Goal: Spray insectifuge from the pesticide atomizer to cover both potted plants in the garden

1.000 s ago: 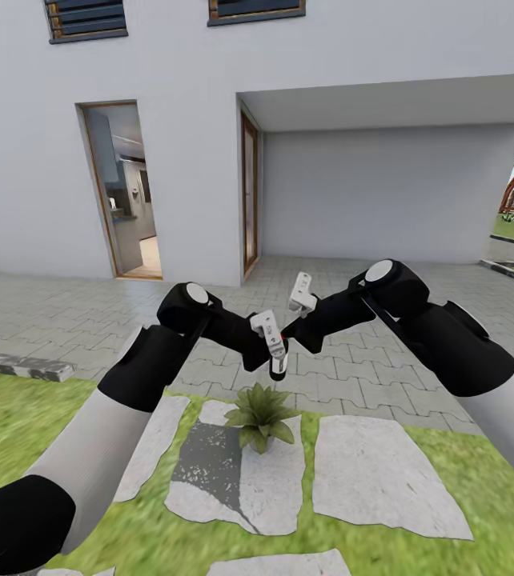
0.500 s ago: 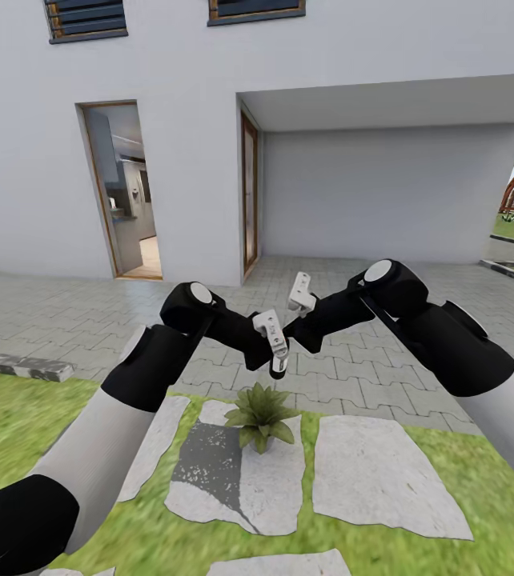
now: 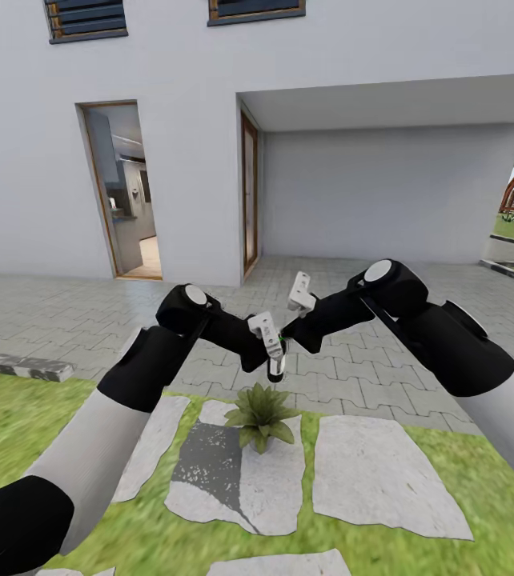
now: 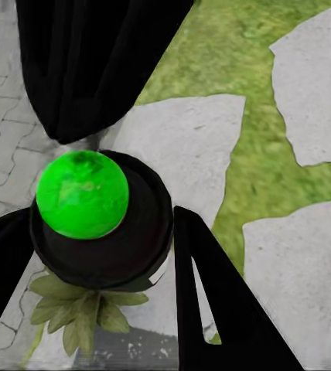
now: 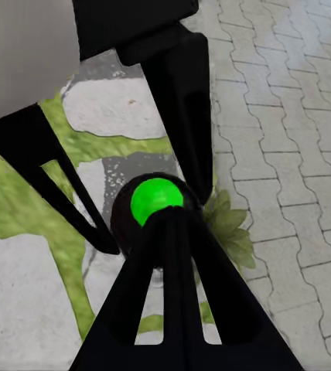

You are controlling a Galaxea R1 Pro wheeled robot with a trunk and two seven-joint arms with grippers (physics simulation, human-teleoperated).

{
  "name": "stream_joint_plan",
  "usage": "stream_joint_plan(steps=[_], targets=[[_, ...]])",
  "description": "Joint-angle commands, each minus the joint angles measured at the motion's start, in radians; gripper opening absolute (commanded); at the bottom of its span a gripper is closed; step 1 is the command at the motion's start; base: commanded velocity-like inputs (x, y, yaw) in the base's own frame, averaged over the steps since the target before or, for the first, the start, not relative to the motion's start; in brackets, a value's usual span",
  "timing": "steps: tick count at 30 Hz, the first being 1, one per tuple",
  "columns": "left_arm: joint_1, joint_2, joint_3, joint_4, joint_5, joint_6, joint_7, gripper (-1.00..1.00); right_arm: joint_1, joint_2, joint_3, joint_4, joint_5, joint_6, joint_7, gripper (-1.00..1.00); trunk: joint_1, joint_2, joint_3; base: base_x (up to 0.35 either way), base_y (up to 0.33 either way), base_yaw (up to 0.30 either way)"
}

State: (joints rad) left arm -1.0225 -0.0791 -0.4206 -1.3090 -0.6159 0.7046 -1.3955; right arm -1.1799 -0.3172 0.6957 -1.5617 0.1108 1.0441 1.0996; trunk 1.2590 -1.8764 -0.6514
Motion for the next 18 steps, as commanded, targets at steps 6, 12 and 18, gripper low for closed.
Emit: stream_joint_plan(steps=[6, 12, 18], targets=[[0.003, 0.060, 0.002, 0.021, -0.008, 0.005, -0.002, -1.00, -0.001, -0.001, 0.001, -0.001, 0.010, 0.003, 0.009, -1.00, 0.000, -0.001, -0.001, 0.000, 0.000, 0.000], [0.000, 0.135, 0.004, 0.083, -0.014, 0.000, 0.004, -1.00, -0.001, -0.001, 0.001, -0.001, 0.010, 0.003, 0.011, -1.00, 0.000, -0.001, -0.001, 0.000, 0.000, 0.000], [-0.002, 0.203, 0.004, 0.101, -0.016, 0.000, 0.008, -1.00, -0.001, -0.004, 0.001, -0.001, 0.010, 0.003, 0.011, -1.00, 0.000, -0.001, -0.001, 0.000, 0.000, 0.000]])
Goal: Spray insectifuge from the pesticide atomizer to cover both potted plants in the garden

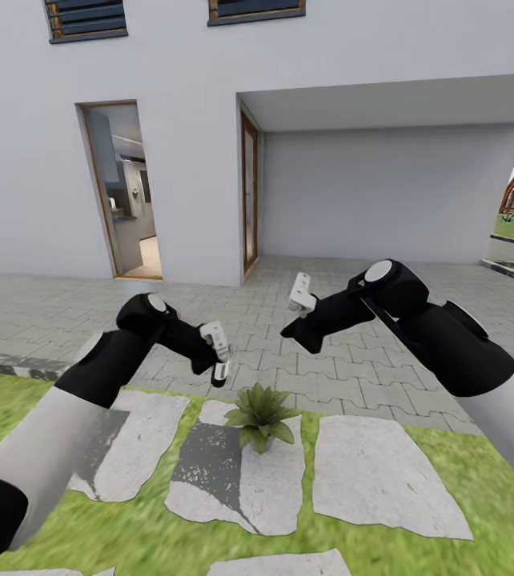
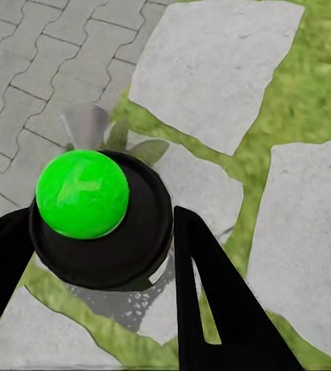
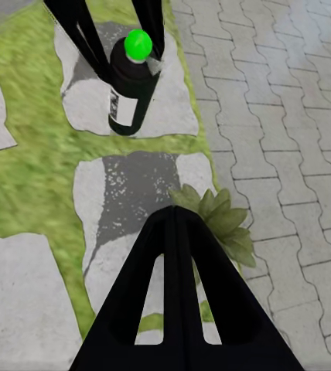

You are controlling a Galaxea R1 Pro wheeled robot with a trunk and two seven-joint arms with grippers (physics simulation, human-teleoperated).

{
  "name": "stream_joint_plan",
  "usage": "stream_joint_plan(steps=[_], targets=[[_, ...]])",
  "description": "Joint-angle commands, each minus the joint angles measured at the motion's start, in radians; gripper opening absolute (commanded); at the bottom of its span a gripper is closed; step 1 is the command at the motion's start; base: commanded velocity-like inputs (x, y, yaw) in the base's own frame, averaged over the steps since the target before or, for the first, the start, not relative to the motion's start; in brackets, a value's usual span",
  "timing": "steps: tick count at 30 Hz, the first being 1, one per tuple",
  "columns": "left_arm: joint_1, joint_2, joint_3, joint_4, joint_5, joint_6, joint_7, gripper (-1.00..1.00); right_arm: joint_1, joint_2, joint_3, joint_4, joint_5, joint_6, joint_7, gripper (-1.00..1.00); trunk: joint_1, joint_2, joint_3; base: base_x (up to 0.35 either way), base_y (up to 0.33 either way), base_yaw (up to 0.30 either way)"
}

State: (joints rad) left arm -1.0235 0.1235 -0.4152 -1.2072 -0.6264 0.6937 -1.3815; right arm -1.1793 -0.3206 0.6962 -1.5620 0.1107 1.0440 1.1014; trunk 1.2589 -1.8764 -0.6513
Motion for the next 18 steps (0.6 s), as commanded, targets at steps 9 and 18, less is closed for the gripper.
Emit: stream_joint_plan(steps=[9, 18], targets=[[0.005, 0.105, 0.011, 0.065, -0.004, 0.009, 0.029, -1.00, 0.015, -0.014, 0.004, 0.020, 0.021, 0.003, -0.009, -1.00, 0.000, -0.001, -0.001, 0.000, 0.000, 0.000], [0.048, 0.124, 0.340, 0.193, -0.001, -0.001, 0.220, -1.00, 0.187, -0.008, -0.138, 0.205, 0.055, 0.003, -0.395, -1.00, 0.000, -0.001, -0.001, 0.000, 0.000, 0.000]])
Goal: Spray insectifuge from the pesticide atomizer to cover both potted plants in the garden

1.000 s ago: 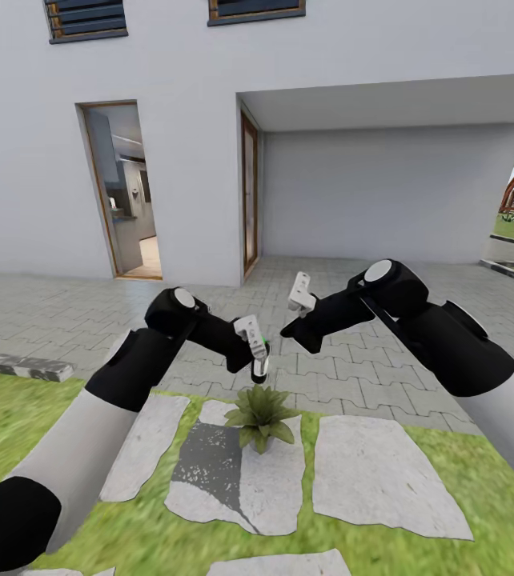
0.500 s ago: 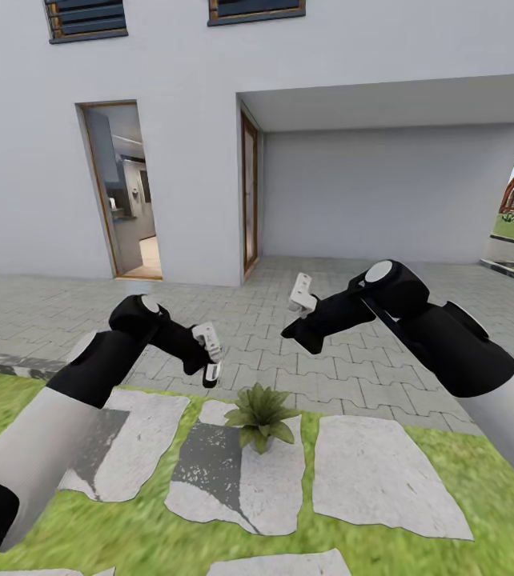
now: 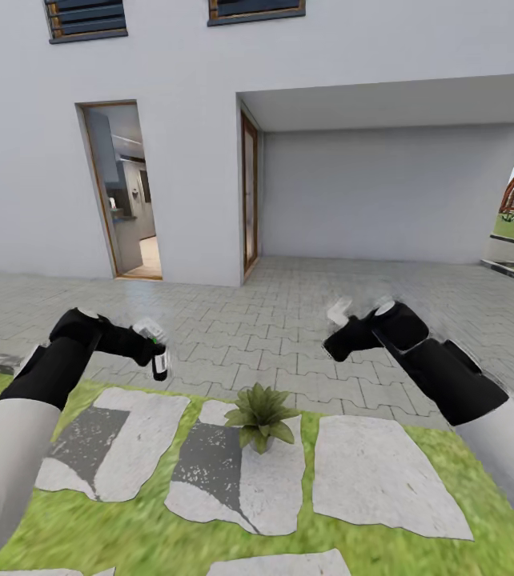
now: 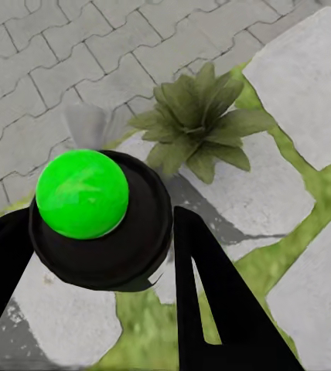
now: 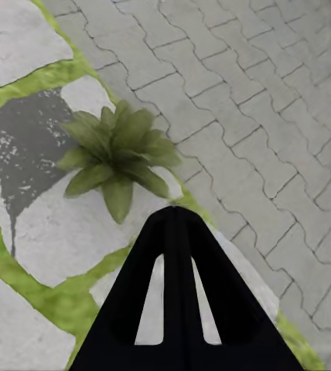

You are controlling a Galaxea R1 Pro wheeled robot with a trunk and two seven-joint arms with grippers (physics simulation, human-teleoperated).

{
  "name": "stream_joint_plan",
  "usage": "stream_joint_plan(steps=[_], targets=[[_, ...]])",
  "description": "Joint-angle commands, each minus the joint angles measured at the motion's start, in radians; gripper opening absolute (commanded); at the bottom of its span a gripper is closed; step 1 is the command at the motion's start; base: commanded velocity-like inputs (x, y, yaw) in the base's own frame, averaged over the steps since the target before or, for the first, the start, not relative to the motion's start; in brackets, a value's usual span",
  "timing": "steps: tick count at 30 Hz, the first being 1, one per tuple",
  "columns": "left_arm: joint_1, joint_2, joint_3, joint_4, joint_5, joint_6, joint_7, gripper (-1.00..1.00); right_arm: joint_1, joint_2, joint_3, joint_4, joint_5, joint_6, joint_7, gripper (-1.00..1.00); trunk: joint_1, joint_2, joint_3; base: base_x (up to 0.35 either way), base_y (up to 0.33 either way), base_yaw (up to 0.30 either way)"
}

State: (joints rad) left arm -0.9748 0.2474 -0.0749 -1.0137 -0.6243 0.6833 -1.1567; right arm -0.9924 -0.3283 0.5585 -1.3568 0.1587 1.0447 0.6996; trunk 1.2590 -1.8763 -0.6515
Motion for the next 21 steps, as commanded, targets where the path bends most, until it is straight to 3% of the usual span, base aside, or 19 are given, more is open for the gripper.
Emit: stream_joint_plan(steps=[1, 2, 3, 4, 5, 8, 9, 13, 14, 15, 16, 18, 19, 20, 21], targets=[[0.004, -0.001, 0.010, 0.007, -0.002, 0.009, 0.012, -1.00, 0.021, 0.003, -0.026, 0.002, 0.007, 0.003, -0.023, -1.00, 0.000, -0.001, -0.001, 0.000, 0.000, 0.000], [0.011, -0.002, 0.019, 0.013, -0.002, 0.009, 0.030, -1.00, 0.043, 0.008, -0.055, 0.005, 0.007, 0.003, -0.053, -1.00, 0.000, -0.001, -0.001, 0.000, 0.000, 0.000], [0.036, -0.016, 0.050, 0.024, -0.001, 0.009, 0.094, -1.00, 0.110, 0.034, -0.159, 0.009, 0.007, 0.003, -0.139, -1.00, 0.000, -0.001, -0.001, 0.000, 0.000, 0.000], [0.053, -0.032, 0.077, 0.029, -0.001, 0.010, 0.144, -1.00, 0.158, 0.051, -0.235, 0.010, 0.008, -0.009, -0.193, -1.00, 0.000, -0.001, -0.001, 0.000, 0.000, 0.000], [0.061, -0.041, 0.094, 0.031, 0.000, 0.010, 0.169, -1.00, 0.181, 0.059, -0.272, 0.010, 0.008, -0.019, -0.217, -1.00, 0.000, -0.001, -0.001, 0.000, 0.000, 0.000], [0.085, -0.076, 0.160, 0.034, 0.000, 0.012, 0.241, -1.00, 0.251, 0.083, -0.360, 0.010, 0.009, -0.048, -0.281, -1.00, 0.000, -0.001, -0.001, 0.000, 0.000, 0.000], [0.096, -0.101, 0.212, 0.036, 0.000, 0.012, 0.287, -1.00, 0.294, 0.096, -0.401, 0.010, 0.009, -0.069, -0.314, -1.00, 0.000, -0.001, -0.001, 0.000, 0.000, 0.000], [0.110, -0.147, 0.316, 0.039, 0.000, 0.015, 0.374, -1.00, 0.376, 0.124, -0.463, 0.009, 0.008, -0.109, -0.366, -1.00, 0.000, -0.001, -0.001, 0.000, 0.000, 0.000], [0.114, -0.167, 0.358, 0.039, 0.000, 0.016, 0.417, -1.00, 0.413, 0.141, -0.498, 0.010, 0.008, -0.134, -0.392, -1.00, 0.000, -0.001, -0.001, 0.000, 0.000, 0.000], [0.116, -0.174, 0.376, 0.040, 0.000, 0.017, 0.438, -1.00, 0.429, 0.150, -0.519, 0.010, 0.008, -0.148, -0.405, -1.00, 0.000, -0.001, -0.001, 0.000, 0.000, 0.000], [0.119, -0.189, 0.408, 0.041, 0.000, 0.020, 0.478, -1.00, 0.456, 0.165, -0.565, 0.012, 0.008, -0.178, -0.426, -1.00, 0.000, -0.001, -0.001, 0.000, 0.000, 0.000], [0.123, -0.204, 0.437, 0.041, 0.000, 0.025, 0.517, -1.00, 0.477, 0.174, -0.615, 0.015, 0.007, -0.211, -0.439, -1.00, 0.000, -0.001, -0.001, 0.000, 0.000, 0.000], [0.127, -0.221, 0.462, 0.042, 0.000, 0.031, 0.557, -1.00, 0.492, 0.178, -0.664, 0.017, 0.007, -0.246, -0.444, -1.00, 0.000, -0.001, -0.001, 0.000, 0.000, 0.000], [0.130, -0.236, 0.485, 0.042, 0.000, 0.040, 0.604, -1.00, 0.506, 0.180, -0.708, 0.020, 0.006, -0.274, -0.446, 1.00, 0.000, -0.001, -0.001, 0.000, 0.000, 0.000], [0.133, -0.260, 0.517, 0.043, 0.001, 0.064, 0.681, -1.00, 0.519, 0.179, -0.753, 0.018, 0.006, -0.299, -0.443, 1.00, 0.000, -0.001, -0.001, 0.000, 0.000, 0.000]])
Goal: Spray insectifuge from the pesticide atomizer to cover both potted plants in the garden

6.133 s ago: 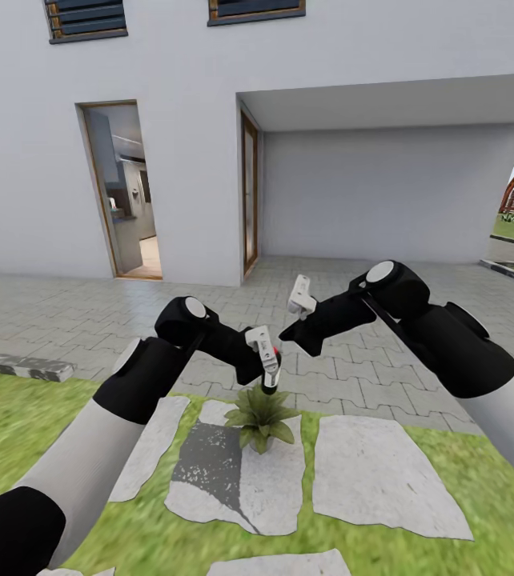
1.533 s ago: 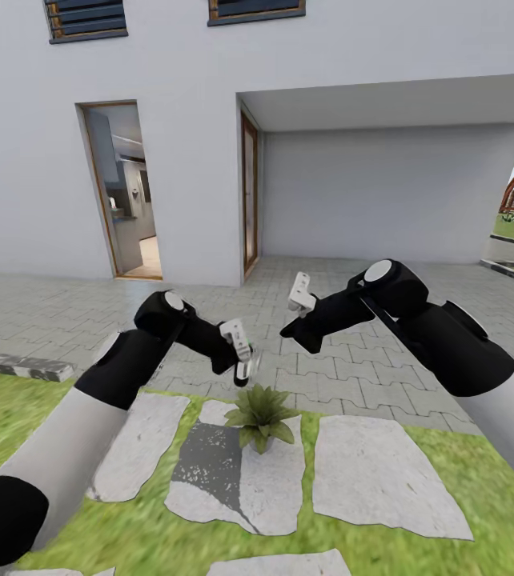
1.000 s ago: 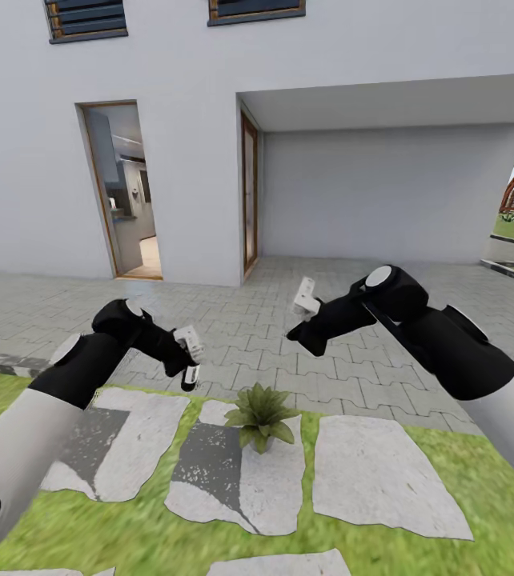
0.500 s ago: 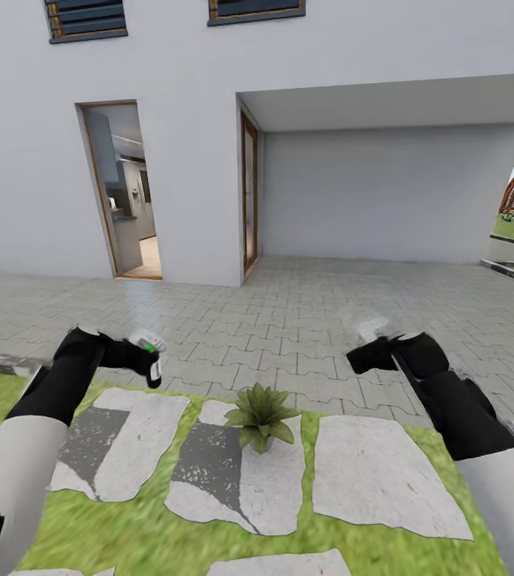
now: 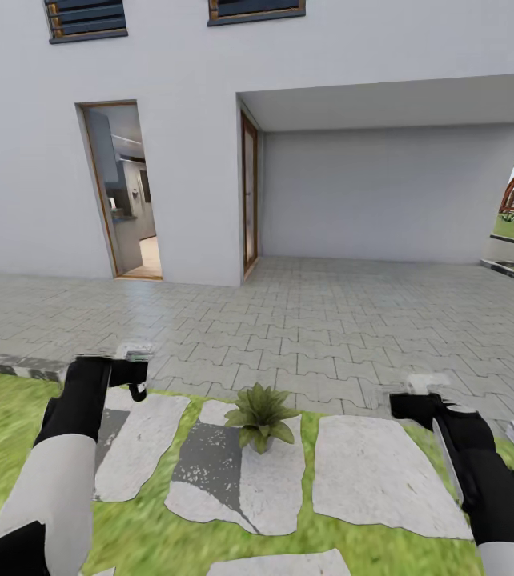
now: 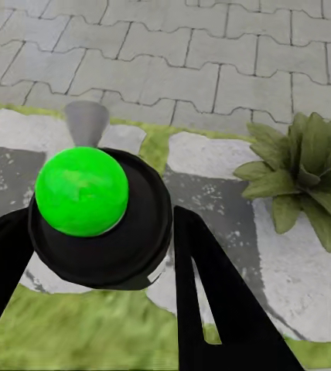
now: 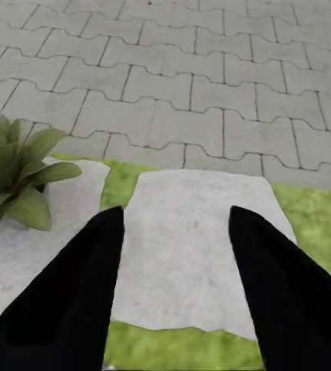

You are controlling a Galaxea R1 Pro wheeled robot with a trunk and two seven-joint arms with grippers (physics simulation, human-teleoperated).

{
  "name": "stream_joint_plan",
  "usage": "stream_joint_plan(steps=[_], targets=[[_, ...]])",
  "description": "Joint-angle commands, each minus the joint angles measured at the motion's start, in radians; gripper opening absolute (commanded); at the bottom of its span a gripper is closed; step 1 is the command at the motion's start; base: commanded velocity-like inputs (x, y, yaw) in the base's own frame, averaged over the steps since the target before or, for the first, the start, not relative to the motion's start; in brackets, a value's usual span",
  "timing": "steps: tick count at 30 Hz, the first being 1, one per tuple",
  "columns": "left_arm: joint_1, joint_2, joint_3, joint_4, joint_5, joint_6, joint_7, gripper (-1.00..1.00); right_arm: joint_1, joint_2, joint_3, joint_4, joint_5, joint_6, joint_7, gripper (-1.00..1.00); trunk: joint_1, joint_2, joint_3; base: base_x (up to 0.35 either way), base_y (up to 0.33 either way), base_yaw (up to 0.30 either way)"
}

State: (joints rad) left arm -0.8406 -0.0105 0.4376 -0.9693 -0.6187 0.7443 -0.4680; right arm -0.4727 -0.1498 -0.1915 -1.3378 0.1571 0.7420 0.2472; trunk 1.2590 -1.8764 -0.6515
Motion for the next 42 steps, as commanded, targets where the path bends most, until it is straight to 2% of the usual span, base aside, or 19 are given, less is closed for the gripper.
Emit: stream_joint_plan(steps=[1, 4, 5, 10, 17, 18, 19, 22, 24, 30, 38, 42], targets=[[-0.001, -0.010, 0.013, -0.001, -0.004, 0.011, 0.014, -1.00, 0.003, -0.001, -0.012, -0.003, 0.008, -0.002, 0.011, 1.00, 0.000, -0.001, -0.001, 0.000, 0.000, 0.000], [0.001, -0.041, 0.034, 0.012, -0.003, 0.033, 0.071, -1.00, 0.010, -0.010, -0.038, -0.010, 0.011, -0.009, 0.031, 1.00, 0.000, -0.001, -0.001, 0.000, 0.000, 0.000], [0.001, -0.060, 0.044, 0.091, -0.002, 0.053, 0.097, -1.00, 0.018, -0.040, -0.047, -0.041, 0.011, 0.041, 0.050, 1.00, 0.000, -0.001, -0.001, 0.000, 0.000, 0.000], [0.002, -0.065, 0.048, 0.161, 0.000, 0.064, 0.091, -1.00, 0.038, -0.048, -0.051, -0.078, 0.009, 0.095, 0.055, 1.00, 0.000, -0.001, -0.001, 0.000, 0.000, 0.000], [0.002, -0.062, 0.046, 0.209, 0.000, 0.085, 0.065, -1.00, 0.046, -0.048, -0.047, -0.100, 0.010, 0.136, 0.056, 1.00, 0.000, -0.001, -0.001, 0.000, 0.000, 0.000], [-0.001, -0.060, 0.044, 0.213, -0.001, 0.115, 0.061, -1.00, 0.047, -0.048, -0.048, -0.108, 0.009, 0.156, 0.056, 1.00, 0.000, -0.001, -0.001, 0.000, 0.000, 0.000], [-0.001, -0.060, 0.044, 0.213, -0.001, 0.115, 0.061, -1.00, 0.047, -0.048, -0.048, -0.108, 0.009, 0.156, 0.056, 1.00, 0.000, -0.001, -0.001, 0.000, 0.000, 0.000], [-0.022, -0.055, 0.038, 0.216, -0.002, 0.220, 0.057, -1.00, 0.047, -0.050, -0.051, -0.128, 0.009, 0.198, 0.056, 1.00, 0.000, -0.001, -0.001, 0.000, 0.000, 0.000], [-0.035, -0.053, 0.038, 0.217, -0.003, 0.253, 0.056, -1.00, 0.047, -0.052, -0.057, -0.136, 0.009, 0.211, 0.056, 1.00, 0.000, -0.001, -0.001, 0.000, 0.000, 0.000], [-0.038, -0.043, 0.039, 0.213, -0.009, 0.281, 0.056, -1.00, 0.047, -0.054, -0.081, -0.144, 0.012, 0.222, 0.056, 1.00, 0.000, -0.001, -0.001, 0.000, 0.000, 0.000], [-0.035, -0.037, 0.040, 0.205, -0.011, 0.284, 0.057, -1.00, 0.047, -0.055, -0.088, -0.145, 0.015, 0.224, 0.055, 1.00, 0.000, -0.001, -0.001, 0.000, 0.000, 0.000], [-0.035, -0.035, 0.041, 0.201, -0.010, 0.285, 0.057, -1.00, 0.047, -0.056, -0.089, -0.146, 0.017, 0.224, 0.055, 1.00, -0.015, 0.027, 0.012, 0.000, 0.000, 0.000]])
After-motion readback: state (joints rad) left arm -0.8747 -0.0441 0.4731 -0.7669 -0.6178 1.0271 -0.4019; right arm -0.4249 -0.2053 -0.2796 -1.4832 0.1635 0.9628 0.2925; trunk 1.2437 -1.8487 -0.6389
